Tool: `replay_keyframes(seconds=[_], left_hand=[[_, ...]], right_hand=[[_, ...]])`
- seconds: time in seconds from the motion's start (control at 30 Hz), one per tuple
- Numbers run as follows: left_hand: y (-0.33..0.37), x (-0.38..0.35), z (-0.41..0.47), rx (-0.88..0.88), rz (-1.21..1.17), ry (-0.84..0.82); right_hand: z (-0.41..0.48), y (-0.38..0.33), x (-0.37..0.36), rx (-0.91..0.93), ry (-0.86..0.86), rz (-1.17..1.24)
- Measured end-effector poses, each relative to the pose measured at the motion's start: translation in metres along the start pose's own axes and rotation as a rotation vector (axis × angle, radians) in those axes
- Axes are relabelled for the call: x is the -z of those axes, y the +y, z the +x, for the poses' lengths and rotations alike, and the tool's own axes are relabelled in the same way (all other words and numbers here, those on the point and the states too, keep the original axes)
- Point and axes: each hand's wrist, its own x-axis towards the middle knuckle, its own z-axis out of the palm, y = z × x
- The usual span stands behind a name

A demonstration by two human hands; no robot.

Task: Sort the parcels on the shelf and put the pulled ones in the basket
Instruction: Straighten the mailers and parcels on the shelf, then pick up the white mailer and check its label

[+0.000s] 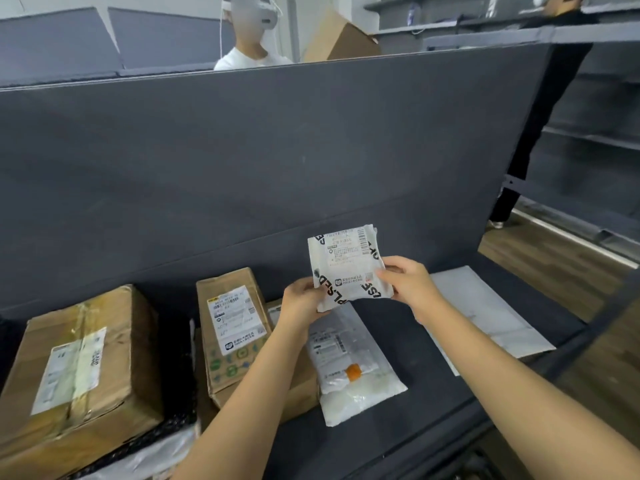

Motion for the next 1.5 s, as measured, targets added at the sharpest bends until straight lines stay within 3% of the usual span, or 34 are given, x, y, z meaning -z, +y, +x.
replay_keyframes(seconds=[0.2, 0.5, 0.77, 0.97, 1.23, 1.37, 1.43, 1.5], left_hand=[[-0.033, -0.014, 0.013, -0.044, 0.511, 0.042], [-0.102, -0.013, 0.039, -0.248, 1.325, -0.167], [-0.122, -0.027, 0.059, -0.148, 1.459, -0.299], [-0.141, -0.036, 0.073, -0.012, 1.555, -0.39], [-0.167, -0.039, 0.084, -0.002, 1.714, -0.492], [-0.147, -0.044, 0.081, 0.019, 1.667, -0.386], [-0.138, -0.051, 0.079, -0.067, 1.58, -0.239], [-0.136, -0.062, 0.077, -0.174, 1.535, -0.212]], right_hand=[[0.026, 0.045, -0.016, -0.132, 0.013, -0.068], [0.067, 0.121, -0.054, -0.31, -0.019, -0.27], [0.099, 0.156, -0.073, -0.403, -0.039, -0.312], [0.102, 0.202, -0.084, -0.406, -0.22, -0.378], [0.088, 0.188, -0.083, -0.499, -0.246, -0.469], [0.086, 0.181, -0.062, -0.442, -0.249, -0.593], [0.08, 0.179, -0.042, -0.38, -0.194, -0.688], [0.07, 0.179, -0.012, -0.357, -0.071, -0.734]])
